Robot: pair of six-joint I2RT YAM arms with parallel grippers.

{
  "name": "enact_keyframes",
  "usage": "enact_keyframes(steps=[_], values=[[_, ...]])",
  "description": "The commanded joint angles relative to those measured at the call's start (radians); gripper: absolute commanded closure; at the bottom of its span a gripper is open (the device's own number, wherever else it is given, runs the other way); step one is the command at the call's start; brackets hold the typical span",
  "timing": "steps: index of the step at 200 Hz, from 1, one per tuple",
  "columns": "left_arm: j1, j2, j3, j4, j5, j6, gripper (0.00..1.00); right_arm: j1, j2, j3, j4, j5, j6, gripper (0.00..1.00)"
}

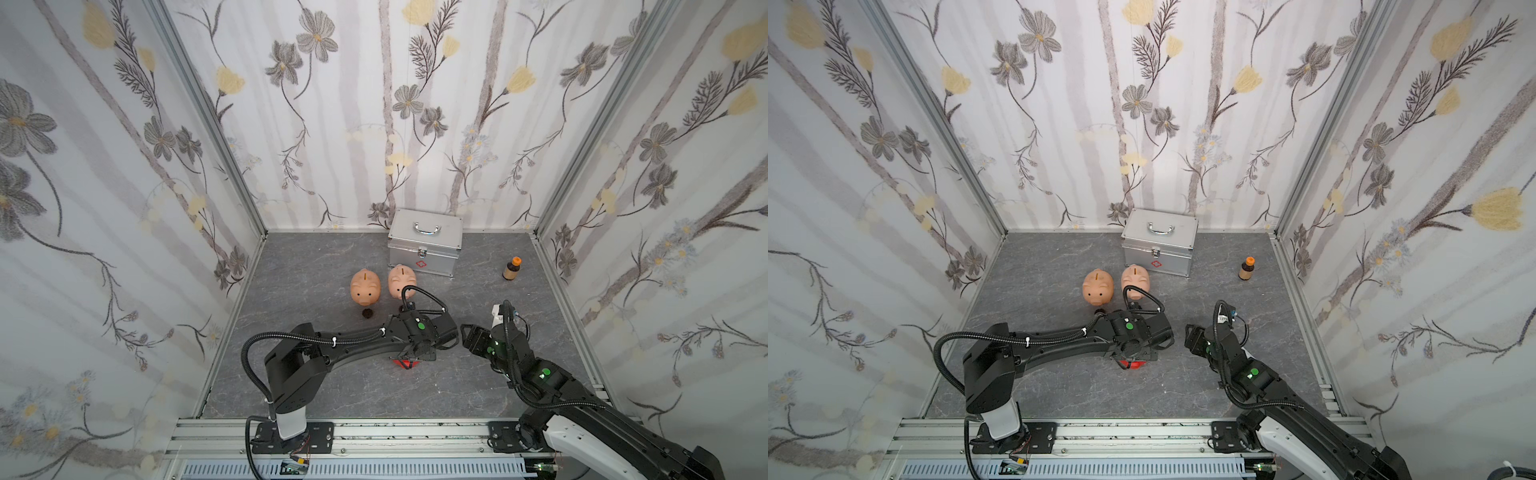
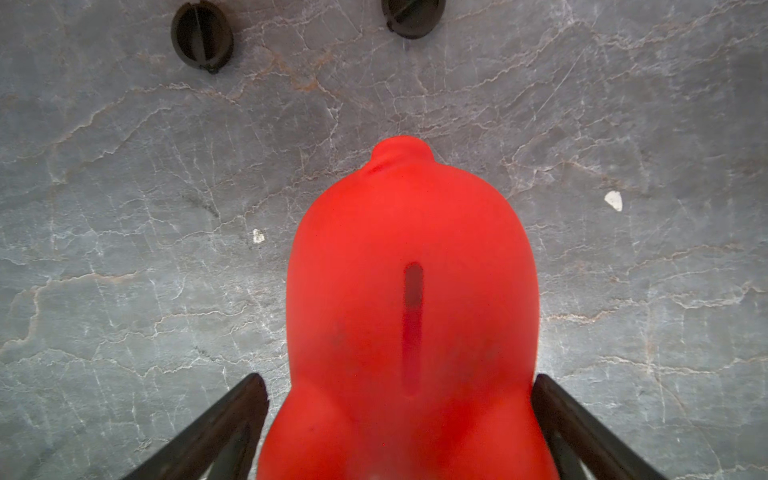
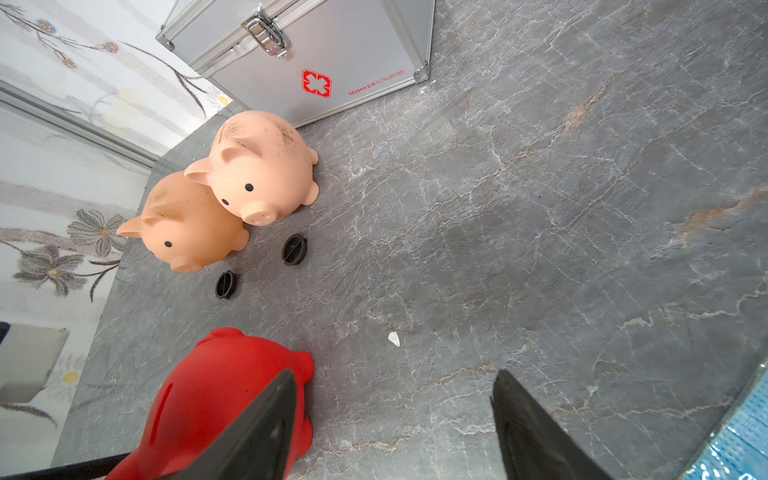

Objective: Open piggy banks
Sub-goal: Adjust the piggy bank at the center of the board.

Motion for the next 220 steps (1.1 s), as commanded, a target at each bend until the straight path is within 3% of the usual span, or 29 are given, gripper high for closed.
enact_keyframes(steps=[1,148,176,191,220], values=[[0.002,-0.003,-0.002,0.008,-0.003,-0.008,0.03,0.000,0.006,0.010,0.018,0.001,-0.008,0.25],[0.007,-0.032,-0.032,0.054,0.011,0.025,0.20,-0.002,0.035,0.021,0.025,0.010,-0.014,0.23],[0.017,-0.070,-0.077,0.124,0.043,0.053,0.23,-0.002,0.026,0.024,0.047,0.018,-0.023,0.13],[0.026,-0.103,-0.121,0.191,0.077,0.078,0.24,-0.001,0.010,0.023,0.078,0.018,-0.035,0.01],[0.059,-0.182,-0.232,0.369,0.175,0.128,0.24,-0.001,-0.033,0.002,0.162,-0.020,-0.113,0.00]])
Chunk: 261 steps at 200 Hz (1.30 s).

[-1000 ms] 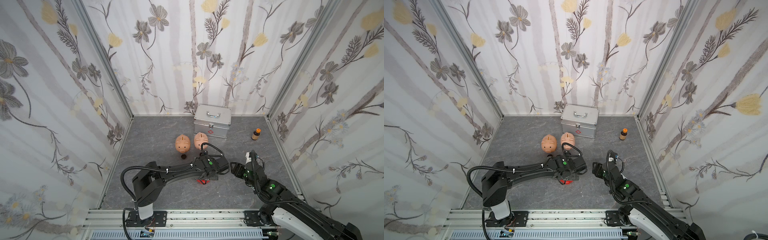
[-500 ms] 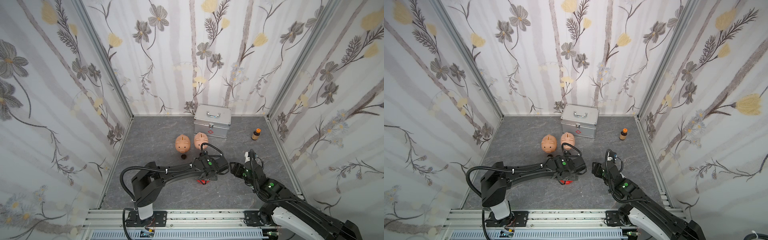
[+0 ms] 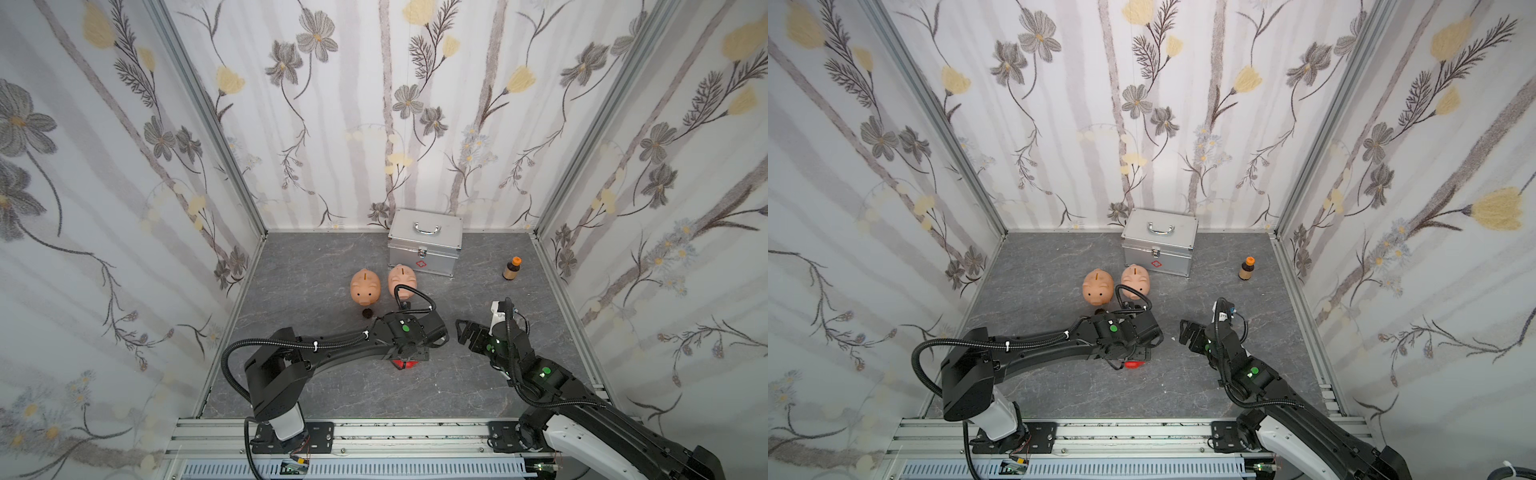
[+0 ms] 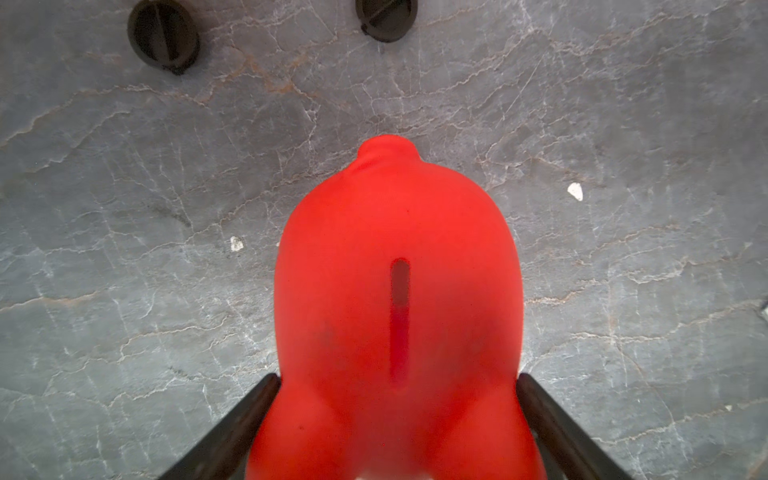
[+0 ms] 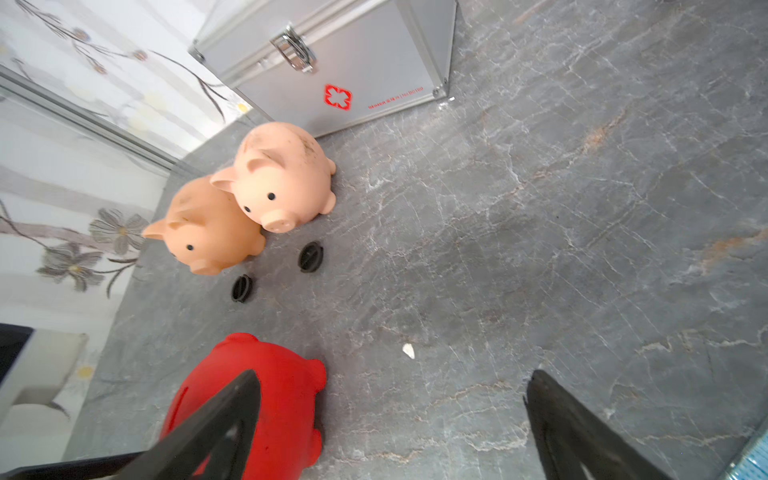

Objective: Open piggy banks
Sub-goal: Adjust the piggy bank at the center of the board.

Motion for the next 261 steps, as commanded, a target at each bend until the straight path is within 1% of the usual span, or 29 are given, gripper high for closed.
enact_keyframes(steps=[1,13,36,54,65,107,136,158,194,207,222,247,261], values=[[0.022,-0.048,-0.077,0.204,0.112,0.050,0.24,0.002,-0.025,-0.010,0.114,-0.017,-0.066,0.00],[0.042,-0.081,-0.142,0.324,0.187,0.067,0.24,0.002,-0.046,-0.017,0.139,-0.019,-0.069,0.00],[0.072,-0.123,-0.251,0.528,0.288,0.070,0.24,0.002,-0.069,-0.019,0.116,-0.008,-0.001,0.00],[0.093,-0.137,-0.320,0.661,0.352,0.068,0.24,0.001,-0.070,-0.031,0.162,-0.058,-0.056,0.00],[0.107,-0.140,-0.360,0.745,0.399,0.069,0.24,0.000,-0.065,-0.032,0.180,-0.086,-0.061,0.00],[0.163,-0.143,-0.498,1.001,0.531,0.058,0.24,0.000,0.002,0.009,0.226,-0.218,-0.103,0.00],[0.214,-0.115,-0.581,1.181,0.639,0.036,0.24,0.001,0.073,0.044,0.219,-0.233,-0.093,0.00],[0.243,-0.068,-0.620,1.313,0.719,0.023,0.24,0.000,0.117,0.058,0.233,-0.237,-0.077,0.00],[0.284,0.028,-0.660,1.467,0.787,-0.009,0.21,0.001,0.176,0.090,0.220,-0.221,-0.060,0.02],[0.295,0.056,-0.666,1.511,0.803,-0.021,0.19,0.000,0.189,0.097,0.215,-0.215,-0.058,0.02],[0.303,0.077,-0.670,1.531,0.810,-0.024,0.14,0.001,0.204,0.106,0.207,-0.209,-0.056,0.03],[0.315,0.084,-0.680,1.528,0.806,-0.018,0.00,0.001,0.225,0.118,0.194,-0.199,-0.053,0.04],[0.326,0.084,-0.690,1.525,0.801,-0.016,0.00,0.000,0.230,0.121,0.182,-0.187,-0.050,0.04]])
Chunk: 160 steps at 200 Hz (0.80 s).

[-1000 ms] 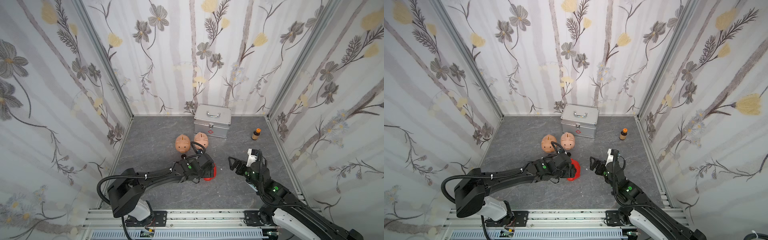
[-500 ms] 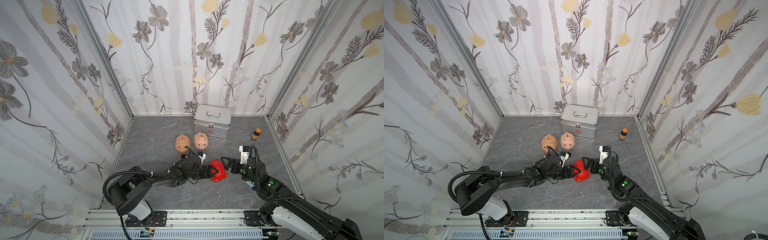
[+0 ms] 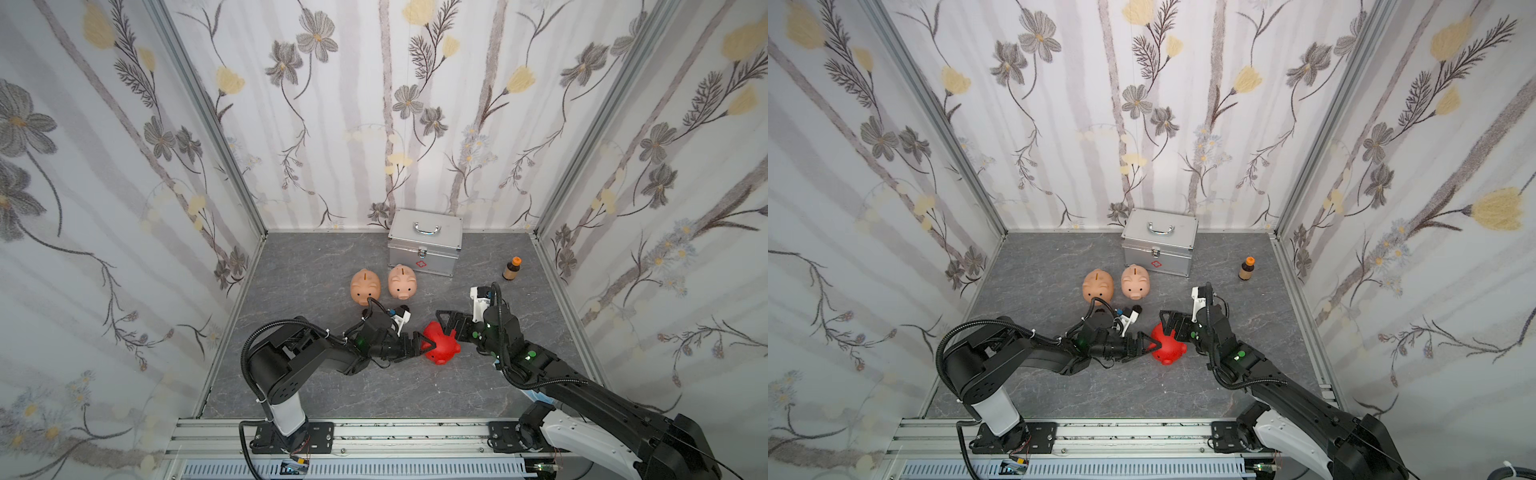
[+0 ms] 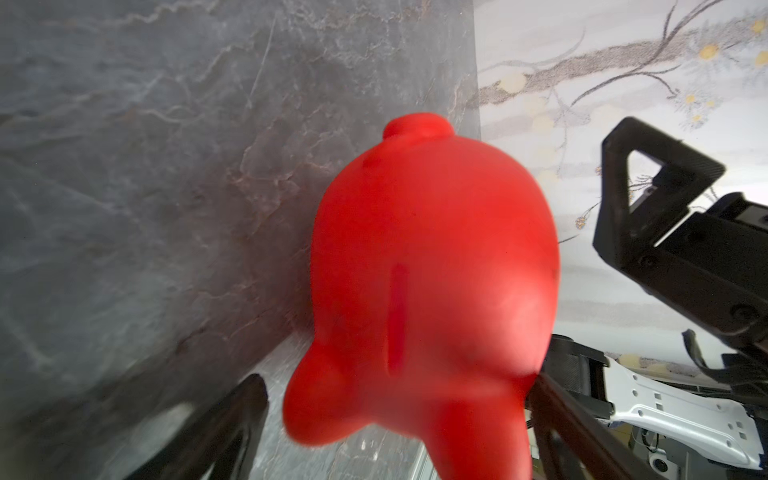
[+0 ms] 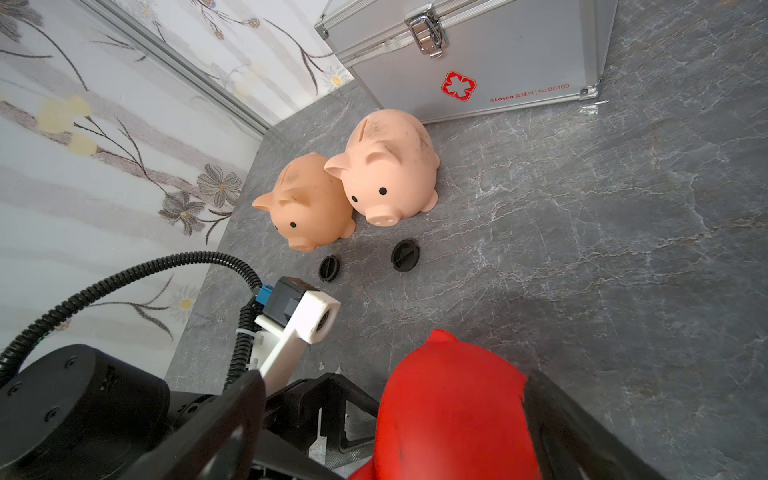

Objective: Open piggy banks
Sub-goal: Adjust the piggy bank at the center of the board.

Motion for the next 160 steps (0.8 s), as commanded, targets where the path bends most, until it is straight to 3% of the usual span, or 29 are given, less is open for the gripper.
enact_keyframes(steps=[1,20,44,67,99,160], values=[[0.015,0.004,-0.013,-0.016,-0.004,-0.003,0.00,0.000,0.011,0.013,0.002,0.029,0.014,0.04],[0.027,0.002,-0.026,-0.018,-0.011,-0.003,0.00,0.000,0.014,0.014,-0.024,0.051,0.020,0.04],[0.036,-0.010,-0.040,-0.021,-0.024,-0.001,0.00,0.001,0.010,0.027,-0.126,0.174,0.061,0.07],[0.038,-0.013,-0.035,-0.026,-0.033,-0.002,0.00,-0.014,0.021,0.039,-0.212,0.284,0.101,0.19],[0.038,-0.012,-0.022,-0.041,-0.043,-0.003,0.00,-0.066,0.088,0.071,-0.237,0.231,0.067,0.31],[0.036,-0.013,0.008,-0.076,-0.062,-0.006,0.00,-0.076,0.227,0.108,-0.286,0.208,0.061,0.35]])
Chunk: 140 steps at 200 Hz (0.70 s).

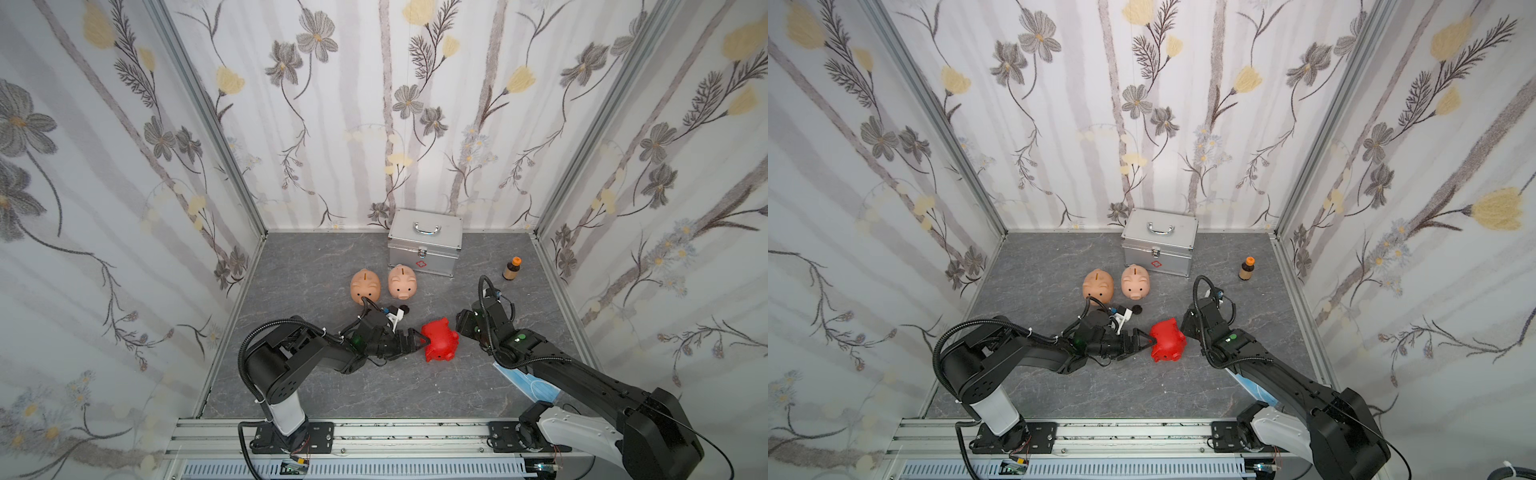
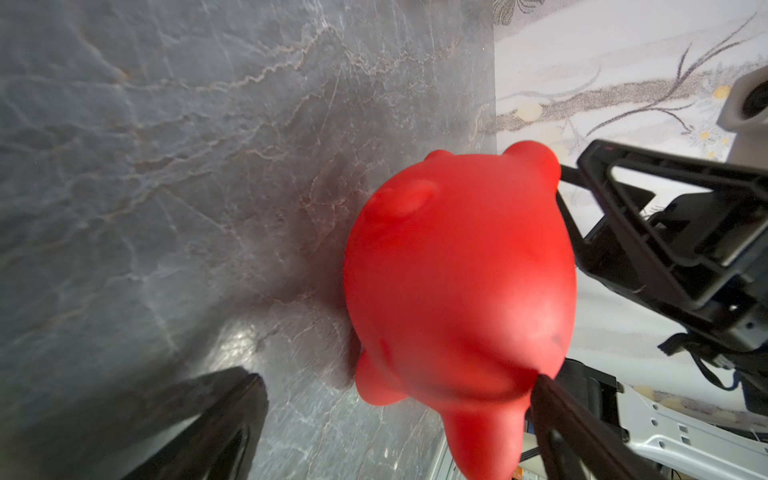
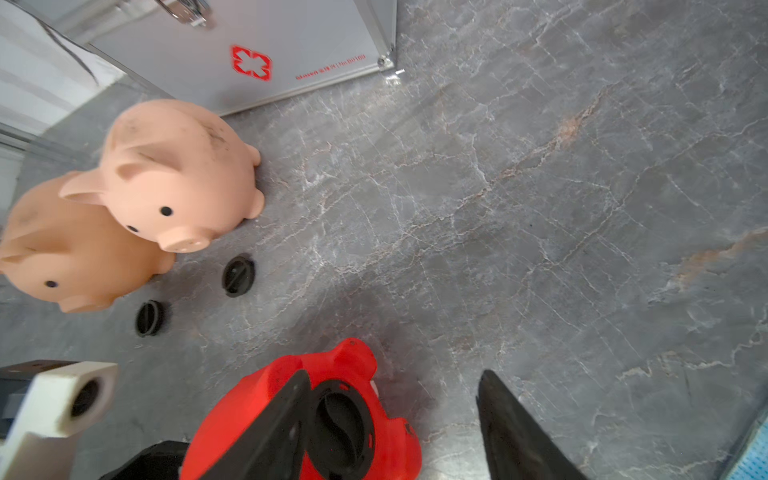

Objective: Open piggy banks
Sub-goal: Adjust the piggy bank at the center of the board.

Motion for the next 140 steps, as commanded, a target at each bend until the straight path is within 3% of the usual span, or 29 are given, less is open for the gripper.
enact_keyframes(steps=[1,74,140], values=[[0.000,-0.002,0.016,-0.053,-0.025,-0.005,0.00,0.000,0.041,0.012,-0.018,-0.008,-0.006,0.35],[-0.007,-0.033,0.048,-0.096,-0.054,-0.002,0.00,0.016,0.078,-0.004,-0.052,-0.055,0.000,0.40],[-0.017,-0.067,0.045,-0.117,-0.097,0.006,0.00,0.126,0.099,-0.023,-0.009,-0.081,0.079,0.41]])
